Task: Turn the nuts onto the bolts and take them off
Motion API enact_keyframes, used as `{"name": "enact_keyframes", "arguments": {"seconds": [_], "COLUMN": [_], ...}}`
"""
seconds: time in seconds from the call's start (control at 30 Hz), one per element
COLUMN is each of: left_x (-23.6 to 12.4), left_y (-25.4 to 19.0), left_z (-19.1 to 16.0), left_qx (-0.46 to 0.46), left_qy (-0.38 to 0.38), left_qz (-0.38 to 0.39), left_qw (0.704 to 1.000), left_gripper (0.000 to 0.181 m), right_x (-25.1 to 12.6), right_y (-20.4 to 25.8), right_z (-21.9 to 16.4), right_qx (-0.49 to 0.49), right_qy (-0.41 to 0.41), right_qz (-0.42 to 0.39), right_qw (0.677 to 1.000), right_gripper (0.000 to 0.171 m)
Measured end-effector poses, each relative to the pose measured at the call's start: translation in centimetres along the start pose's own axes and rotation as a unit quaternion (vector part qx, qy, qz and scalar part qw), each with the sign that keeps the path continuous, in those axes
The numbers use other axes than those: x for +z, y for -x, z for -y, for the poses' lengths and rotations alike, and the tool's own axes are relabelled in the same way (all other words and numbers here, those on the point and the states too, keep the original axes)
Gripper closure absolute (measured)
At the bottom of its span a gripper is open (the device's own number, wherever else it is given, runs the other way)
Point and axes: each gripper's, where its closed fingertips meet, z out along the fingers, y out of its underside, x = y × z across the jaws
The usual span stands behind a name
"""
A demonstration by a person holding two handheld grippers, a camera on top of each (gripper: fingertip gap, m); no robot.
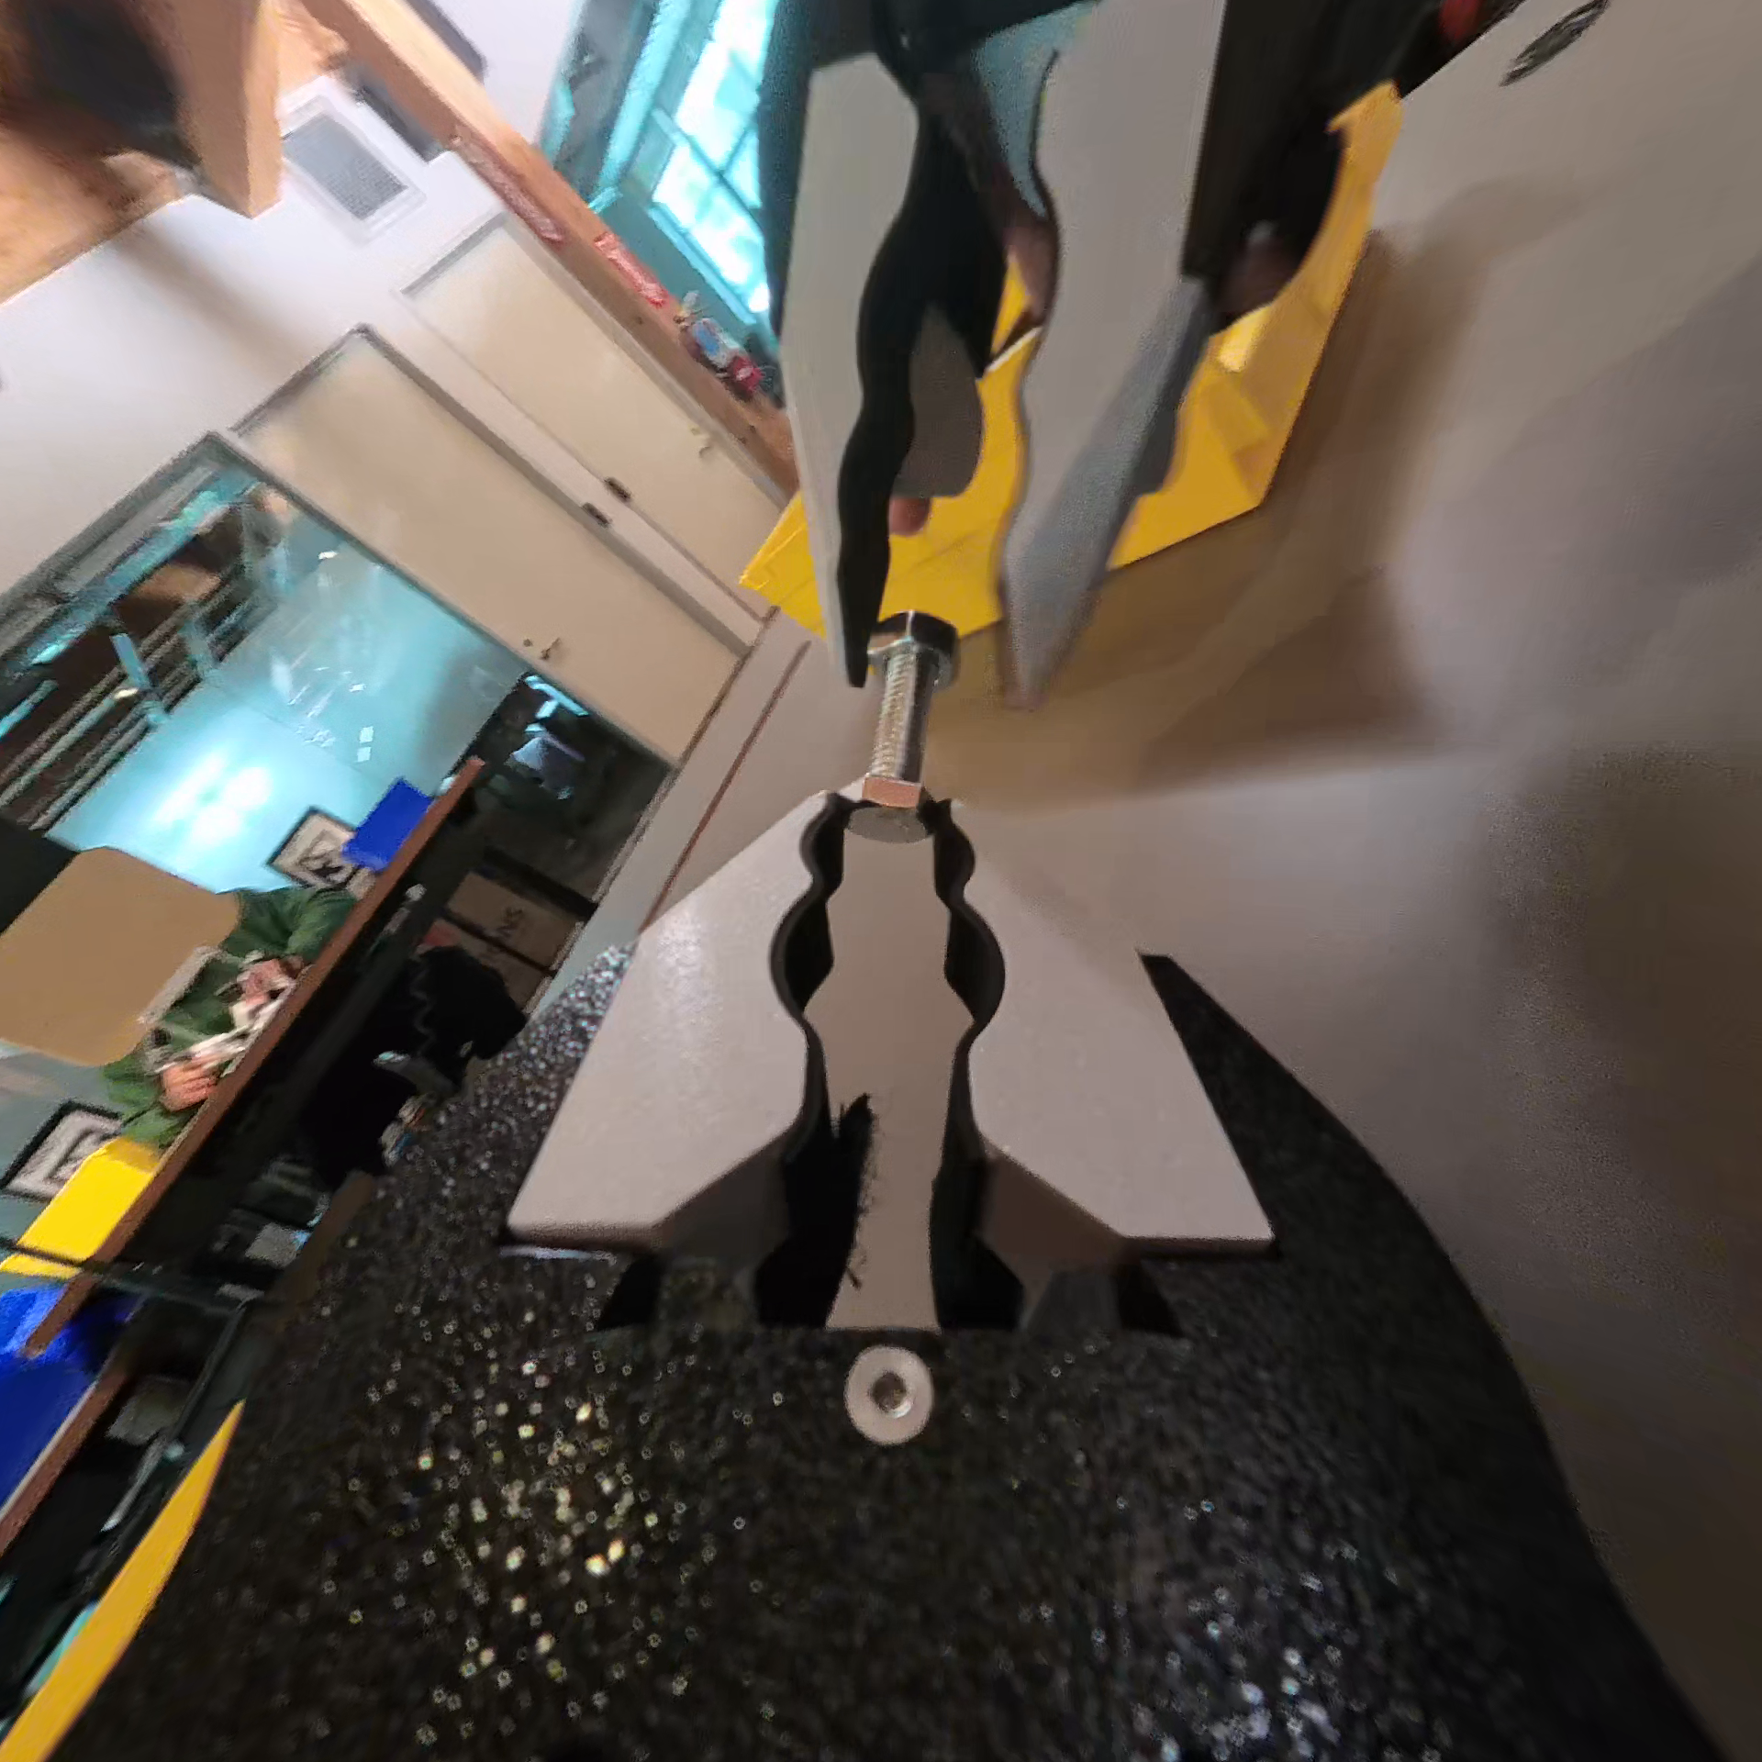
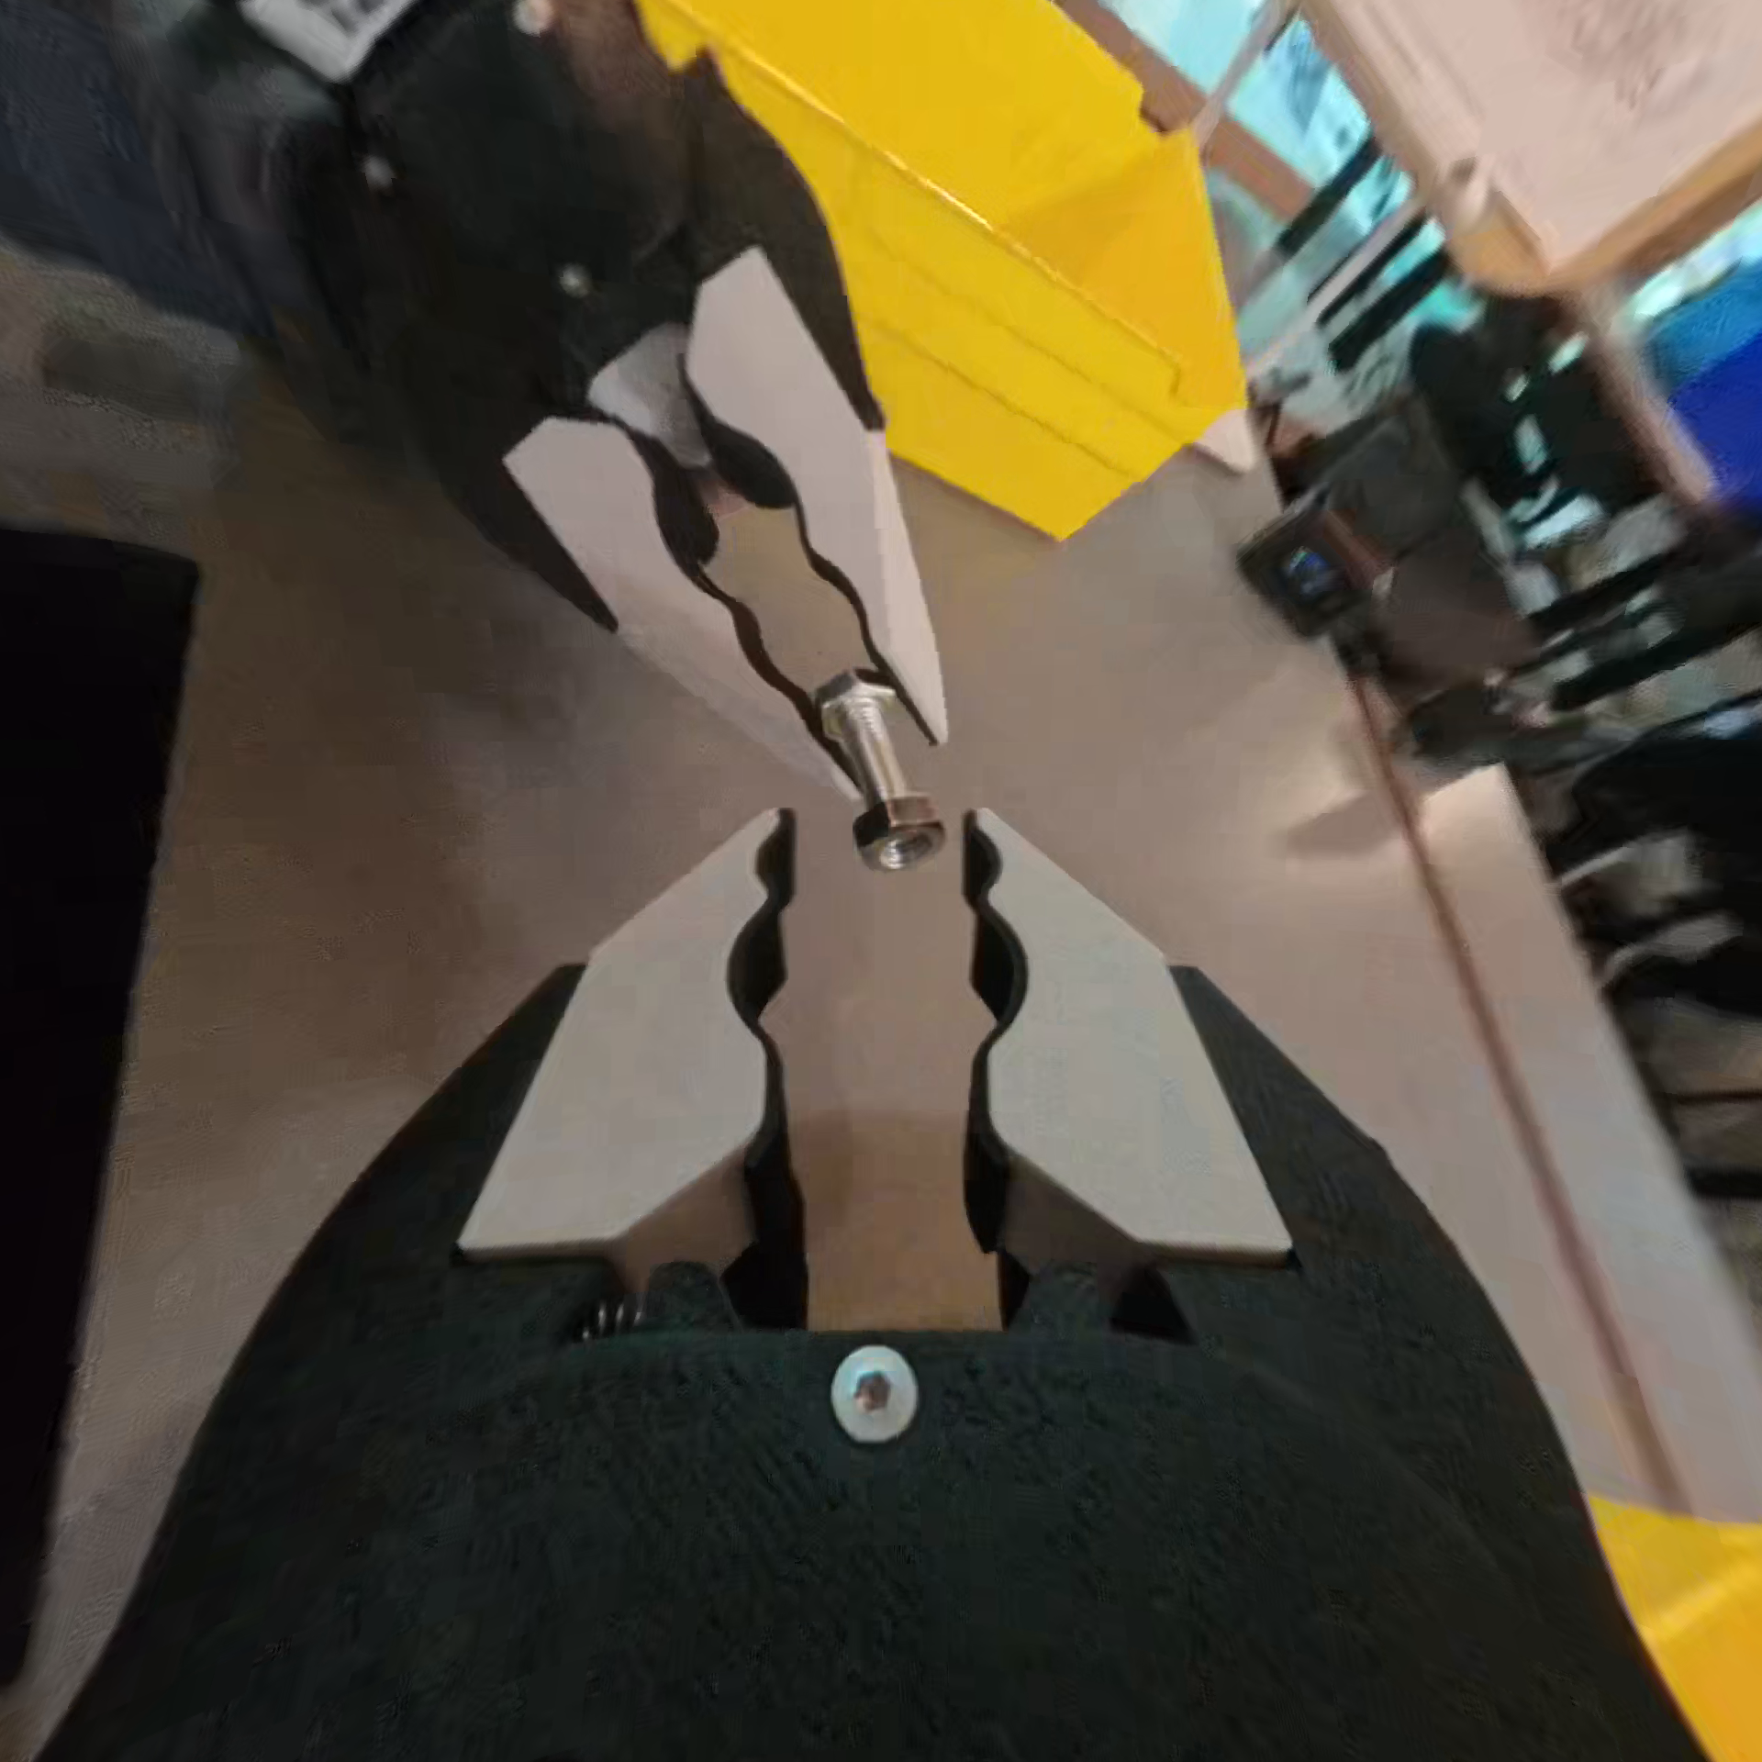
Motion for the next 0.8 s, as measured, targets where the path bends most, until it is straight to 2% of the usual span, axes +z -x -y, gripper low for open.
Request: {"name": "enact_keyframes", "arguments": {"seconds": [0.03, 0.07, 0.13, 0.23, 0.37, 0.43, 0.5, 0.57, 0.63, 0.7, 0.8], "left_x": [-0.1, -0.3, -0.5, -0.4, -0.1, -0.2, -0.2, -0.1, -0.1, -0.1, 0.1], "left_y": [0.4, 0.9, 1.6, 1.2, 0.6, 0.9, 1.0, 0.7, 0.5, 0.2, -0.6], "left_z": [0.1, 0.2, 0.2, -0.1, -0.4, -0.2, -0.3, -0.3, -0.2, 0.0, 0.3], "left_qx": [0.002, 0.001, -0.002, 0.006, 0.017, 0.011, 0.007, 0.015, 0.02, 0.008, -0.001], "left_qy": [-0.002, -0.005, -0.007, -0.003, 0.008, 0.003, 0.003, 0.005, 0.003, -0.003, -0.01], "left_qz": [0.014, 0.027, 0.045, 0.032, 0.025, 0.032, 0.032, 0.03, 0.027, 0.014, -0.008], "left_qw": [1.0, 1.0, 0.999, 0.999, 1.0, 0.999, 0.999, 0.999, 0.999, 1.0, 1.0], "left_gripper": [0.164, 0.164, 0.164, 0.164, 0.164, 0.164, 0.164, 0.164, 0.164, 0.164, 0.164], "right_x": [0.2, 0.4, 0.6, 0.3, -1.1, -0.7, 0.0, 0.3, 0.2, 0.0, -0.4], "right_y": [-0.4, -0.4, 0.2, 0.6, -0.9, -2.1, -1.8, -0.9, -0.8, -0.6, 0.0], "right_z": [-0.3, -0.6, -0.2, 1.4, 4.8, 3.1, 0.8, 0.7, 1.1, 1.0, 0.5], "right_qx": [0.074, 0.148, 0.273, 0.355, 0.314, 0.326, 0.361, 0.409, 0.43, 0.407, 0.279], "right_qy": [0.008, 0.011, -0.008, -0.059, -0.166, -0.11, -0.044, -0.046, -0.068, -0.068, -0.054], "right_qz": [0.012, 0.035, 0.093, 0.153, 0.131, 0.084, 0.078, 0.115, 0.137, 0.143, 0.125], "right_qw": [0.997, 0.988, 0.957, 0.92, 0.925, 0.935, 0.928, 0.904, 0.89, 0.9, 0.951], "right_gripper": [0.123, 0.114, 0.112, 0.115, 0.125, 0.125, 0.129, 0.137, 0.154, 0.154, 0.154]}}
